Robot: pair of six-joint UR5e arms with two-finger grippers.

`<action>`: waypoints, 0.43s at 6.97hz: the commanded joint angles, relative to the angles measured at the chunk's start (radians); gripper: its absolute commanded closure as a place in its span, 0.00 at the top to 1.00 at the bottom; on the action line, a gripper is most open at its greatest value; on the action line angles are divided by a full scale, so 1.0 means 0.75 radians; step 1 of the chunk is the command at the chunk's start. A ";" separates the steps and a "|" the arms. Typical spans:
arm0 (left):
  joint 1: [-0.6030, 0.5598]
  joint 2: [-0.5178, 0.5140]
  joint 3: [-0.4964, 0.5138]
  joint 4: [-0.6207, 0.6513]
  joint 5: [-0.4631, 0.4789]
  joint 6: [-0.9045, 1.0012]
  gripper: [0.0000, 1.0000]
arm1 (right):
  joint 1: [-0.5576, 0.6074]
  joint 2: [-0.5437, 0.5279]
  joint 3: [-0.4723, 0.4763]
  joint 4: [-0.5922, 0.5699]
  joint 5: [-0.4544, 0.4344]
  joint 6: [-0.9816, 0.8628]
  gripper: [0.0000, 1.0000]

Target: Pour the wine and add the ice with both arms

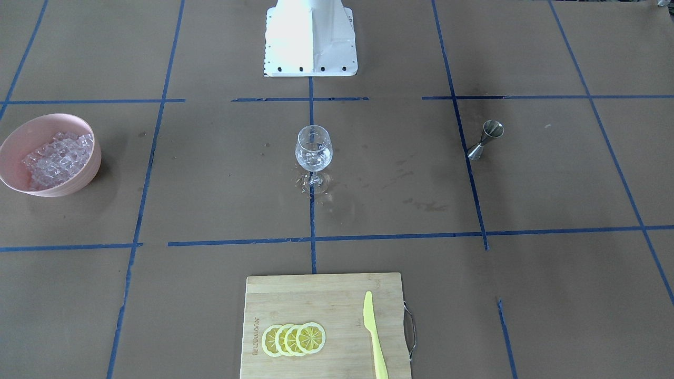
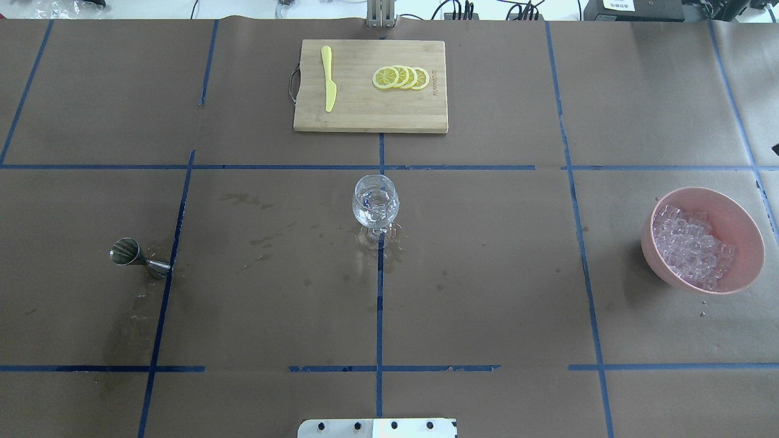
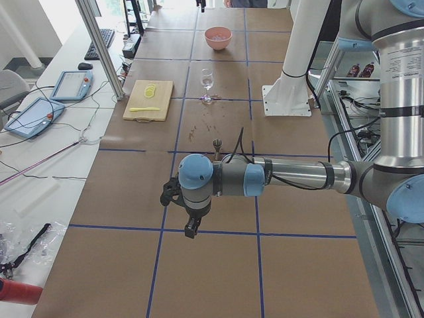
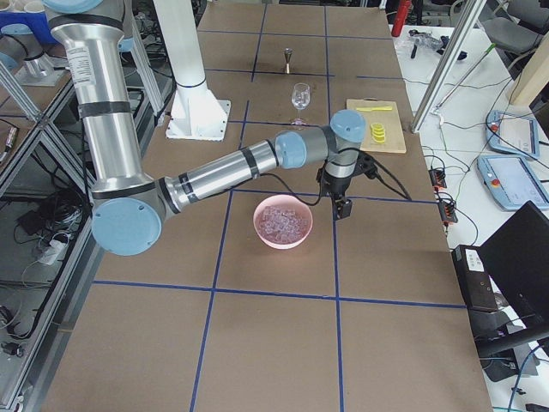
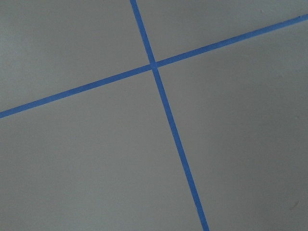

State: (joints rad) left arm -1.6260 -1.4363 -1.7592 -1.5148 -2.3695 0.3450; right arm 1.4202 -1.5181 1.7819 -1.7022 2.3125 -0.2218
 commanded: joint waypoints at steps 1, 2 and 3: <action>-0.002 0.007 0.004 -0.001 -0.001 0.000 1.00 | 0.155 -0.190 -0.050 0.030 0.005 -0.073 1.00; -0.002 0.007 -0.002 -0.003 -0.001 0.000 1.00 | 0.188 -0.207 -0.097 0.028 0.019 -0.052 1.00; -0.002 0.007 -0.011 -0.005 -0.001 0.002 1.00 | 0.191 -0.215 -0.095 0.028 0.017 -0.048 1.00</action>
State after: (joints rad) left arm -1.6273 -1.4318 -1.7613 -1.5168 -2.3700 0.3455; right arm 1.5460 -1.6622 1.7237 -1.6816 2.3234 -0.2637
